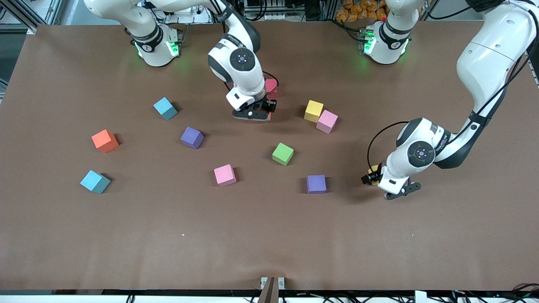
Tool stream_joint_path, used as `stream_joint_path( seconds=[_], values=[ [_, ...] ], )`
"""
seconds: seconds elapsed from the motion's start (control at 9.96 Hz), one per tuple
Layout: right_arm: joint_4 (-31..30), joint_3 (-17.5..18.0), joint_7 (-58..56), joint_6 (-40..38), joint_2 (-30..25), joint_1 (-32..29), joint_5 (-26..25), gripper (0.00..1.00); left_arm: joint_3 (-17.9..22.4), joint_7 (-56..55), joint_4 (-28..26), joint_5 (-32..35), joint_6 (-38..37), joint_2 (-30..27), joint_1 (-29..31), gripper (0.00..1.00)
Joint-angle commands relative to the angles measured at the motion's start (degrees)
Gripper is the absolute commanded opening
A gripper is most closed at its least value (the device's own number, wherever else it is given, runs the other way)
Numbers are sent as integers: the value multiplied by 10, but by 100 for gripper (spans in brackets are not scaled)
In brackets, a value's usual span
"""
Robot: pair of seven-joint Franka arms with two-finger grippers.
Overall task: Form number 2 with 11 blocks
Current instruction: 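Grasp the yellow cube with the left gripper while the right gripper carries orange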
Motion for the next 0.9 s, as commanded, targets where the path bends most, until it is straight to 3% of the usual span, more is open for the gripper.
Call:
stream_joint_path(
  seconds=[0.0, 0.1, 0.2, 0.3, 0.4, 0.8],
  values=[
    [-28, -5, 20, 29, -2, 21, 4, 35, 0, 2, 3, 18, 6, 0, 0, 100],
    [-35, -5, 29, 43, -2, 27, 4, 35, 0, 3, 3, 18, 6, 0, 1, 70],
    [-38, -5, 37, 45, 1, 35, 1, 35, 0, 3, 1, 18, 6, -1, 7, 33],
    [-38, -6, 44, 44, 3, 44, -1, 35, -1, 0, -1, 18, 5, -4, 10, 6],
    [-38, -6, 48, 44, 4, 49, -2, 35, -2, -9, -1, 15, 2, -13, 11, 0],
    [-37, -9, 56, 54, 18, 58, -7, 37, -21, -40, 3, -14, -28, -50, 13, 0]
  ],
)
